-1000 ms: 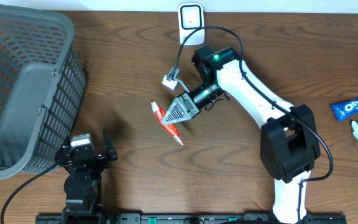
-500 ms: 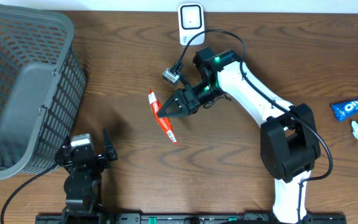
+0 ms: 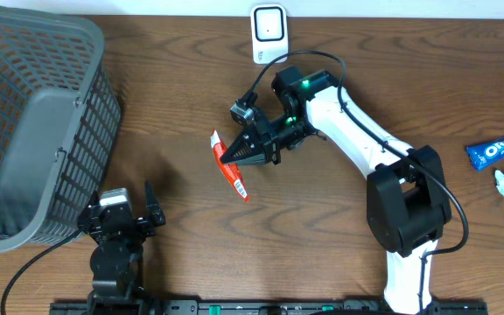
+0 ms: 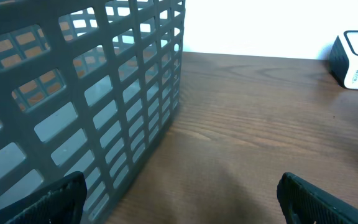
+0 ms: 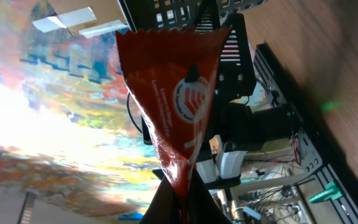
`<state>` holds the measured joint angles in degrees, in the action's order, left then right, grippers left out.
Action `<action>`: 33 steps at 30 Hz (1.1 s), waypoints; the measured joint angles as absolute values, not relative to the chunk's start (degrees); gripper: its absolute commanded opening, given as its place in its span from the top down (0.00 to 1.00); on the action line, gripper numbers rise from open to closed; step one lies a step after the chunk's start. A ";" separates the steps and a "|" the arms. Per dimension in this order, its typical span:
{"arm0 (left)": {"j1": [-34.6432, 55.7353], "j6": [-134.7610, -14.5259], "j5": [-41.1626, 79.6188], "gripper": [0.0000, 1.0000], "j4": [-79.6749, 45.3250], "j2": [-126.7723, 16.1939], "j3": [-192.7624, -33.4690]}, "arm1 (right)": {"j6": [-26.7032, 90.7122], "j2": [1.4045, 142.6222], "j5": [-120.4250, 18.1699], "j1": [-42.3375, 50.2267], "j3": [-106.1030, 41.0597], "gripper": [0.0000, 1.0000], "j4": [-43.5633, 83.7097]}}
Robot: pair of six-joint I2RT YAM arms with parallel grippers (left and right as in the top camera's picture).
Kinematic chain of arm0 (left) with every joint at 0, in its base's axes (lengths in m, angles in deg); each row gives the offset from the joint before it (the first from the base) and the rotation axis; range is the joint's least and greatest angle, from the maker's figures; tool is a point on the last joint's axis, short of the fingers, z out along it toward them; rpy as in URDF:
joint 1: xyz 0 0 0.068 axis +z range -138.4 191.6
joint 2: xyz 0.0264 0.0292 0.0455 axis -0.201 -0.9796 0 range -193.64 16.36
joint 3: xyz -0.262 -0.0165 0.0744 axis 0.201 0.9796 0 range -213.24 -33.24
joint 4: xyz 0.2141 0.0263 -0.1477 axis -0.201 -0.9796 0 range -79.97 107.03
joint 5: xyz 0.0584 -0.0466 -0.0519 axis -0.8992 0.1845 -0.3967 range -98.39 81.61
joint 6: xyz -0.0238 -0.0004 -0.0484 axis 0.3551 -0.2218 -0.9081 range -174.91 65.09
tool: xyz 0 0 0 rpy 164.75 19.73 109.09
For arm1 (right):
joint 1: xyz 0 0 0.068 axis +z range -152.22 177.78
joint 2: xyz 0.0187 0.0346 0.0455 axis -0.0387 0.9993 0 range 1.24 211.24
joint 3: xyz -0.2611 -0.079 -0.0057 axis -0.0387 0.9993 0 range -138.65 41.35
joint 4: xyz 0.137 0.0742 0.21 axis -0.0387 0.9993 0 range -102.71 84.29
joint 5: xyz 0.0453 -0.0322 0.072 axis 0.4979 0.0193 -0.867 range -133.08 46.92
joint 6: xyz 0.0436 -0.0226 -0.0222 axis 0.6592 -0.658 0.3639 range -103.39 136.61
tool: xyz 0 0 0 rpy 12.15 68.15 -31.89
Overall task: Scan the item barcode
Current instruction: 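Lift the red stick pack and bring it toward the scanner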
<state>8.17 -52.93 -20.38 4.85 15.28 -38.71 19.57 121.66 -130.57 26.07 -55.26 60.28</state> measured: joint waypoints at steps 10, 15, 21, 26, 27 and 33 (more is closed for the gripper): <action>8.17 -52.91 -20.38 0.02 4.85 15.28 -38.71 | 24.20 121.66 -130.57 26.27 -55.26 0.99 60.37; 8.17 -52.91 -20.38 0.02 4.85 15.28 -38.71 | 23.79 121.66 -130.46 26.29 -55.26 0.99 60.34; 8.17 -52.91 -20.38 0.02 4.85 15.28 -38.71 | 23.72 121.66 -127.94 26.49 -55.26 0.99 60.21; 8.17 -52.91 -20.35 0.02 4.85 15.28 -38.71 | 23.35 121.66 -124.56 28.06 -55.22 0.99 54.75; 8.17 -52.91 -20.35 0.02 4.85 15.28 -38.71 | 23.33 121.66 -123.42 28.46 -55.22 0.99 53.57; 8.17 -52.91 -20.35 0.02 4.85 15.28 -38.71 | 24.11 121.66 -116.12 30.51 -55.22 0.99 48.19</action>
